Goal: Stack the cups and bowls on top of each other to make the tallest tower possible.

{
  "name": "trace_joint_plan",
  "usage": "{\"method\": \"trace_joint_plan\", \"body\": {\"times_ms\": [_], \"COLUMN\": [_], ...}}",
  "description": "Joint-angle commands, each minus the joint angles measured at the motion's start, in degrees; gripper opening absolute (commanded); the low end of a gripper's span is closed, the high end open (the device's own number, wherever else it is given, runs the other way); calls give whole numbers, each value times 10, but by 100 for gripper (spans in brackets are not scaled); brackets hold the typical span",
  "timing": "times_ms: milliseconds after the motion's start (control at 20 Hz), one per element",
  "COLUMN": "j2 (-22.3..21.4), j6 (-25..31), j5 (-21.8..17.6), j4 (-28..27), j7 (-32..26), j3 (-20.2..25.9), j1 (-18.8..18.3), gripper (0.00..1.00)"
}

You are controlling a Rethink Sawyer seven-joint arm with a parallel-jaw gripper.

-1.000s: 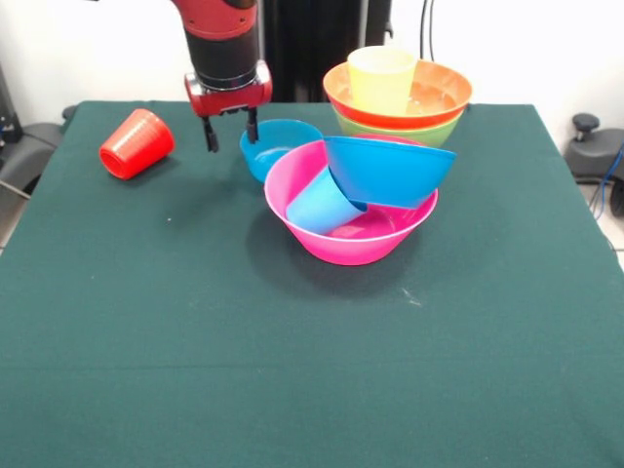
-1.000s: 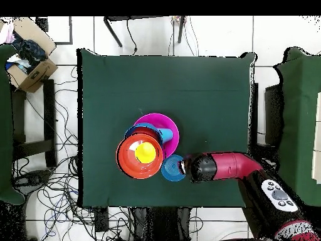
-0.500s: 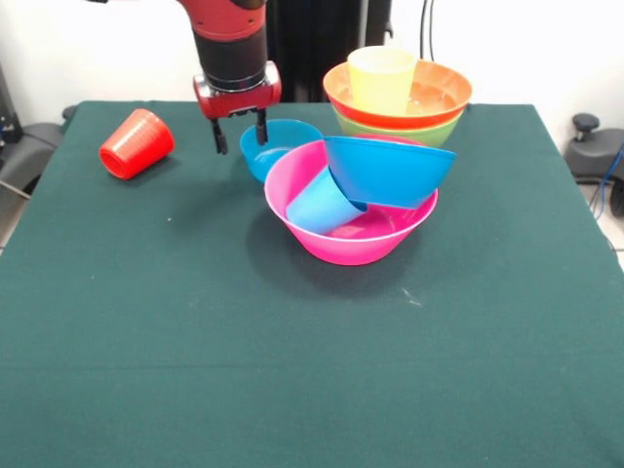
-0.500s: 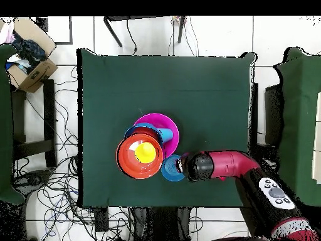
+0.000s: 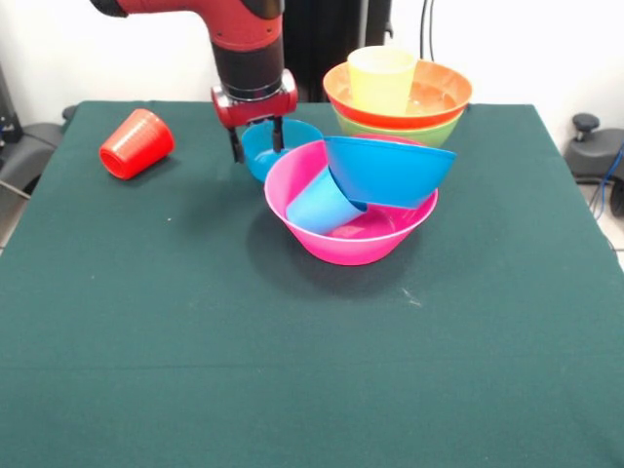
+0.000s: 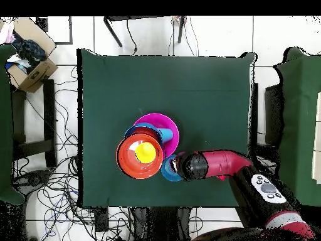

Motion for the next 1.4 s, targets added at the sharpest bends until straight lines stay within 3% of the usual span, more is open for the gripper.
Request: {"method": "trace_joint_plan", "body": {"times_ms": [50,400,1150,1200,1350,1400], "j2": [54,63,76,74,66,59], "j6": [-64,-72,-41,-44,-49,-49], "j5": [-23,-29,-52,-76,-89,-108], "j4": [-44,-49,-61,-66,-70,-70], "j7": [55,38,-44,-62,-54,-76], "j3": [0,-17,8,10,0,8], "j1": [31,32,-4,2,20,24], "gripper": [100,100,100,0,0,0]}}
